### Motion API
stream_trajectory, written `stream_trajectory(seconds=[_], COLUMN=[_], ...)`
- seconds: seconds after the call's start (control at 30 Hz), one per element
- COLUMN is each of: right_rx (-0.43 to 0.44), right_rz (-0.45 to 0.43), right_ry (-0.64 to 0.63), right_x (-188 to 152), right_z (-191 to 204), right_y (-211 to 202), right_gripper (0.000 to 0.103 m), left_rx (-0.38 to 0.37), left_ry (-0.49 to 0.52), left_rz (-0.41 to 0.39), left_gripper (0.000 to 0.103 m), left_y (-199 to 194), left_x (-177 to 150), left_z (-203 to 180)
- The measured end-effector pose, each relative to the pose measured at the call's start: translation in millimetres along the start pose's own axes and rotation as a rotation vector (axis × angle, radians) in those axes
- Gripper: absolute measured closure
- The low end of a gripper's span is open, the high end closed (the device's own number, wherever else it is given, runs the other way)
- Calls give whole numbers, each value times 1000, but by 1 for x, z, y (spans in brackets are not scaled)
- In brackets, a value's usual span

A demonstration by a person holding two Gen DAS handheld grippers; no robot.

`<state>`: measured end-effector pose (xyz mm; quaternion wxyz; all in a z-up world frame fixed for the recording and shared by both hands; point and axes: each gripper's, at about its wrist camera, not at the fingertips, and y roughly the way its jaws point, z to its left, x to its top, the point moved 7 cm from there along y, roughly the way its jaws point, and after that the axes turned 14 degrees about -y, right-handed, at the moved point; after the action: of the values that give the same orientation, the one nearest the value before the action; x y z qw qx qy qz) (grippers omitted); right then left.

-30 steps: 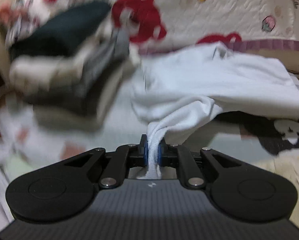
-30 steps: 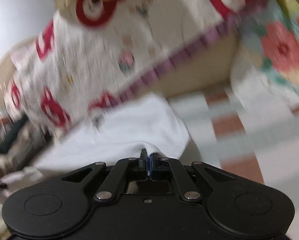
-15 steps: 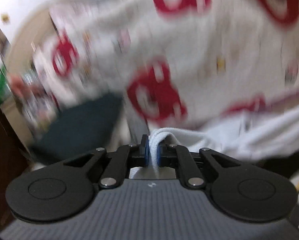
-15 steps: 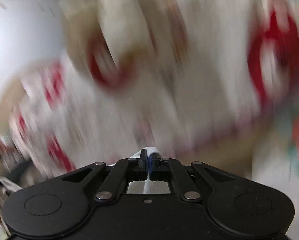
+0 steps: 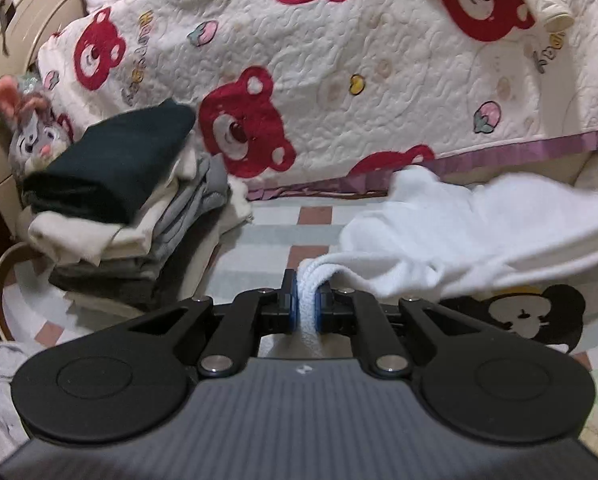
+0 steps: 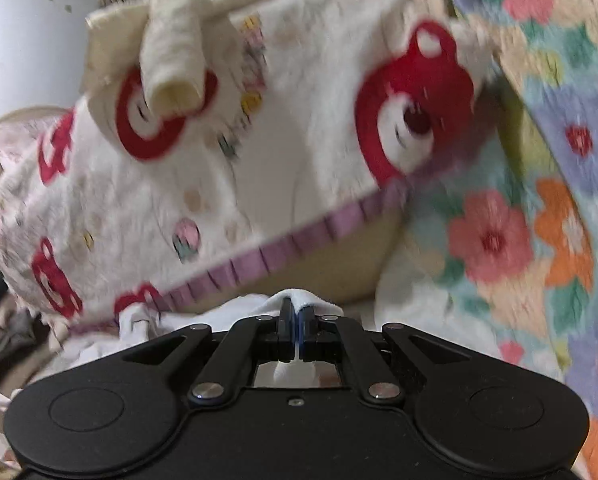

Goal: Fold clothes
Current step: 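Lift and shake the shirt with both tools, then lower it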

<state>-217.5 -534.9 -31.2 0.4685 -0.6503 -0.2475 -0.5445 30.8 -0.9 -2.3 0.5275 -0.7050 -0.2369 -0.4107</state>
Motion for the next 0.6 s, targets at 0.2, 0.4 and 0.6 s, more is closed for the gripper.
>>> stream_trajectory(seconds=[0.2,0.4,0.6], right_rx=[10,23,94], right_rz=[61,170,272], right_ry=[-18,71,183], right_x=[-1,-4,-60], right_z=[3,-6,1], right_y=[38,108,133], right_gripper=[101,93,68], left_rx=[11,68,91], left_ry=[-30,-53,-191], left_rz=[-63,126,395], left_gripper=[95,95,95], left_y=[-5,41,84], left_x=[30,-17,-94], left_z=[11,25,52])
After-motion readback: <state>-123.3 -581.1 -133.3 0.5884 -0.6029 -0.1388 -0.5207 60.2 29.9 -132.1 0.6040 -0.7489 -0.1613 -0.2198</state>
